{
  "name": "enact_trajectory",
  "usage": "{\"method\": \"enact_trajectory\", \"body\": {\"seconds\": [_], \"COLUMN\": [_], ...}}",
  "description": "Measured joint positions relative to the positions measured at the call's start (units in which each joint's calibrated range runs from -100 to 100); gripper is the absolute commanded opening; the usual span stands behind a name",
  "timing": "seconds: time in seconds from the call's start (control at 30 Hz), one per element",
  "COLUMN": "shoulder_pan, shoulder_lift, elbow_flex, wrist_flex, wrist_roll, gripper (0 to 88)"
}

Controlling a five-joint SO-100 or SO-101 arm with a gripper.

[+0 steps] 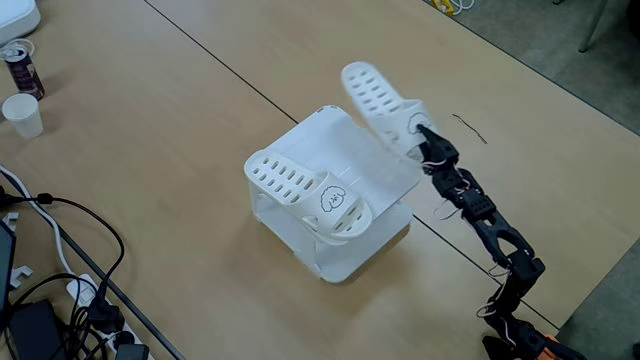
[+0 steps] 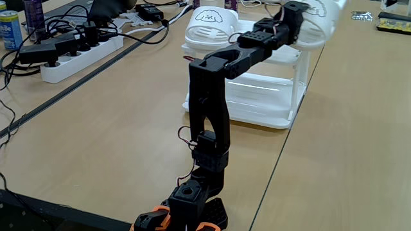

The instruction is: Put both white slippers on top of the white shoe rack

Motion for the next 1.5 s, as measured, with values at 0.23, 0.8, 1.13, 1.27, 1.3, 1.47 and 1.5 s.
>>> {"method": "enact_trajectory", "body": {"seconds": [0.23,0.8,1.13,1.27,1.3,1.47,1.5], "shoulder_pan": [-5.2,-8.2,-8.7,-8.9,-9.0,-9.1,-9.1], "shoulder_lift": [0.0,-0.3,-0.3,-0.3,-0.3,-0.4,-0.4], "elbow_flex": [0.0,6.1,6.1,6.1,6.1,6.1,6.1], "wrist_flex": [0.0,0.0,0.0,0.0,0.0,0.0,0.0], "wrist_roll": [0.0,0.0,0.0,0.0,0.0,0.0,0.0], "gripper": [0.7,0.7,0.8,9.7,14.3,23.2,23.2]}}
